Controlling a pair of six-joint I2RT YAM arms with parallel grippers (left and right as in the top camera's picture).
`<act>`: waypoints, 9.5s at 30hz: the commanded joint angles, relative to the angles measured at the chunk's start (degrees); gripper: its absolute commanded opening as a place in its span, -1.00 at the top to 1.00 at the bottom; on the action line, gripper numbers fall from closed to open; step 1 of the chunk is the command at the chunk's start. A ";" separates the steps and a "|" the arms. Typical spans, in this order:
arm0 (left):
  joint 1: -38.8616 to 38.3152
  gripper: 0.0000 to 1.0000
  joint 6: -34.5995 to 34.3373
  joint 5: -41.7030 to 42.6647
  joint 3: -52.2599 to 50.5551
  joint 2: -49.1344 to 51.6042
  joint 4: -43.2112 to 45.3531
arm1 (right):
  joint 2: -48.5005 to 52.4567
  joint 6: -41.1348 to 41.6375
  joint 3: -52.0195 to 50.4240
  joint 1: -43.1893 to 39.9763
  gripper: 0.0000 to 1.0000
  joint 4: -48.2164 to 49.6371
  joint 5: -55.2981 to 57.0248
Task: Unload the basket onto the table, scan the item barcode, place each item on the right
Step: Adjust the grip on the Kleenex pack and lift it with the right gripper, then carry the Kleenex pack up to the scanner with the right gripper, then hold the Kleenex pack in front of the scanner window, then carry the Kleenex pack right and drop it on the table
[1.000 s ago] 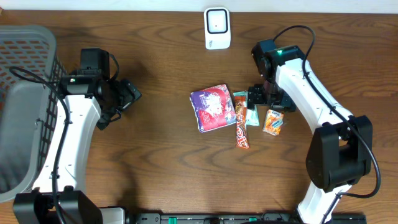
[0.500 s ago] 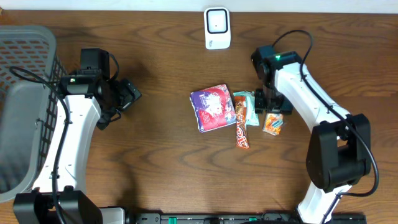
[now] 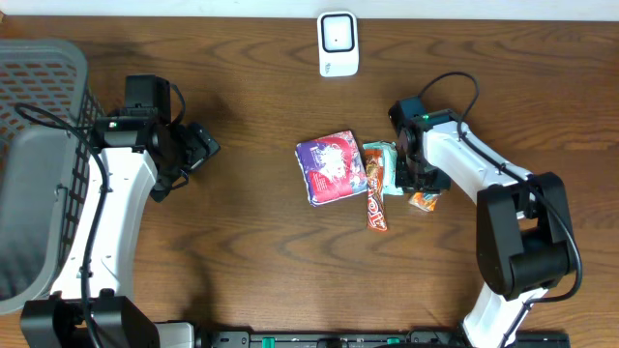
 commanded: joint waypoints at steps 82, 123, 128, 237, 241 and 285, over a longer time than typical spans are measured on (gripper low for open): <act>0.31 -0.96 0.35 -0.59 0.00 -0.15 -0.11 | 28.00 17.05 64.32 -5.90 0.98 35.12 -48.11; 0.31 -0.96 0.35 -0.57 0.00 -0.15 -0.11 | 20.00 1.22 58.05 -6.34 0.98 -7.78 -16.50; 0.31 -0.96 0.35 -0.57 0.00 -0.15 -0.11 | 20.00 2.84 58.03 -5.20 0.98 -4.00 -18.47; 0.31 -0.96 0.35 -0.57 0.00 -0.15 -0.11 | 17.07 -0.48 53.31 -14.69 0.98 22.03 -27.36; 0.31 -0.96 0.35 -0.57 0.00 -0.15 -0.11 | 14.86 -6.67 53.31 -21.42 0.98 11.23 -20.20; 0.31 -0.95 0.35 -0.57 0.00 -0.15 -0.11 | 10.01 -21.79 58.66 -25.07 -0.98 -25.38 -52.35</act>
